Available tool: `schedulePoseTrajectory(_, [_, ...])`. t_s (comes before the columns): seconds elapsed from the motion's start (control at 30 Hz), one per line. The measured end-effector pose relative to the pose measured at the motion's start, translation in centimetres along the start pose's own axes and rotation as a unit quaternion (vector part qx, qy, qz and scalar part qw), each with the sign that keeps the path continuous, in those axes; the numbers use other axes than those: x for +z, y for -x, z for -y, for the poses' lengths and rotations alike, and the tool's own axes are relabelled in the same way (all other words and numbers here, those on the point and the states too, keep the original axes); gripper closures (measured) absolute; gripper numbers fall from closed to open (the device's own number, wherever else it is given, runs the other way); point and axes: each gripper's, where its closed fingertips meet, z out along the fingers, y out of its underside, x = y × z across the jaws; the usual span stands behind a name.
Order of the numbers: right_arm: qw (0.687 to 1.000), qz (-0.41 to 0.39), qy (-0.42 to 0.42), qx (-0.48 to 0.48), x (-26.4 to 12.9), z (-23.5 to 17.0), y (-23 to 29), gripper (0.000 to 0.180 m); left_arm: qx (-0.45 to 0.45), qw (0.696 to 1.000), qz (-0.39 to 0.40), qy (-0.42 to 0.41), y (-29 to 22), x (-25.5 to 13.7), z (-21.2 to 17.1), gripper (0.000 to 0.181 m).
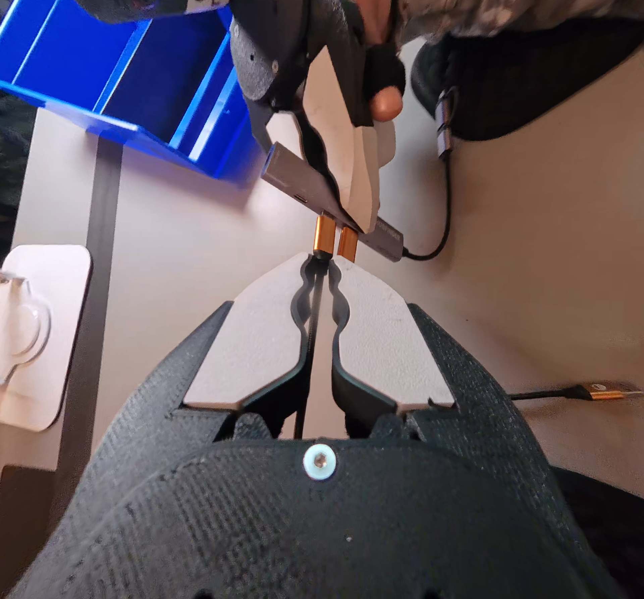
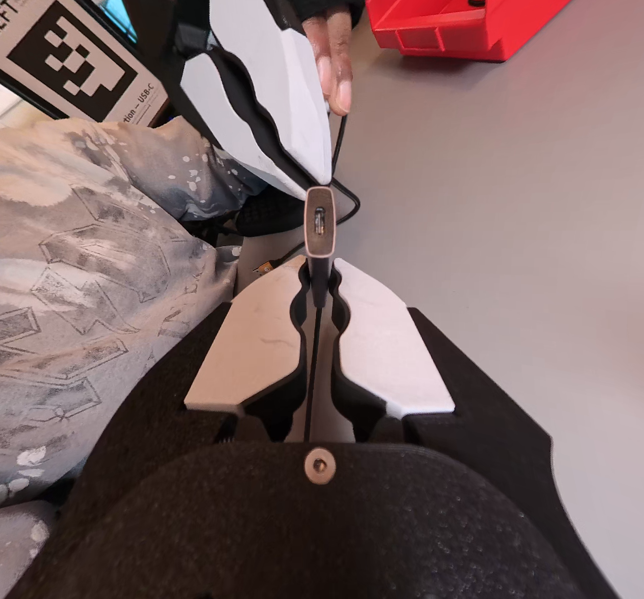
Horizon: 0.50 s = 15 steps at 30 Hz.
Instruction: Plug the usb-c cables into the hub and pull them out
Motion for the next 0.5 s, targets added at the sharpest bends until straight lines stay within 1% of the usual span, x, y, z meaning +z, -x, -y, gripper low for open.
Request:
schedulePoseTrajectory(0.03, [1.000, 0.000, 0.003, -0.005, 0.1, -0.1, 0.1, 0.171, -0.001, 1.000, -0.011, -0.008, -0.2, -0.1, 0.0, 0.173])
schedulePoseTrajectory(0.13, [1.000, -0.004, -0.010, -0.029, 0.2, 0.4, 0.3, 0.171, -0.023, 0.999, -0.035, -0.032, -0.4, -0.5, 0.1, 0.173])
schedulePoseTrajectory(0.23, [0.998, -0.008, -0.052, -0.036, -0.7, 1.9, 0.5, 0.171, -0.040, 0.997, -0.037, -0.051, 0.0, -1.0, 0.4, 0.173])
schedulePoseTrajectory(0.3, [0.997, -0.011, -0.065, -0.039, -1.0, 2.3, 0.6, 0.171, -0.043, 0.997, -0.034, -0.054, 0.1, -1.0, 0.6, 0.173])
schedulePoseTrajectory(0.47, [0.996, -0.010, -0.054, -0.064, -0.9, 2.0, 1.3, 0.171, -0.049, 0.995, -0.054, -0.072, -0.6, -1.3, 1.3, 0.173])
schedulePoseTrajectory(0.5, [0.996, -0.022, -0.048, -0.069, -0.8, 1.9, 1.1, 0.171, -0.052, 0.995, -0.055, -0.071, -0.6, -1.3, 1.3, 0.174])
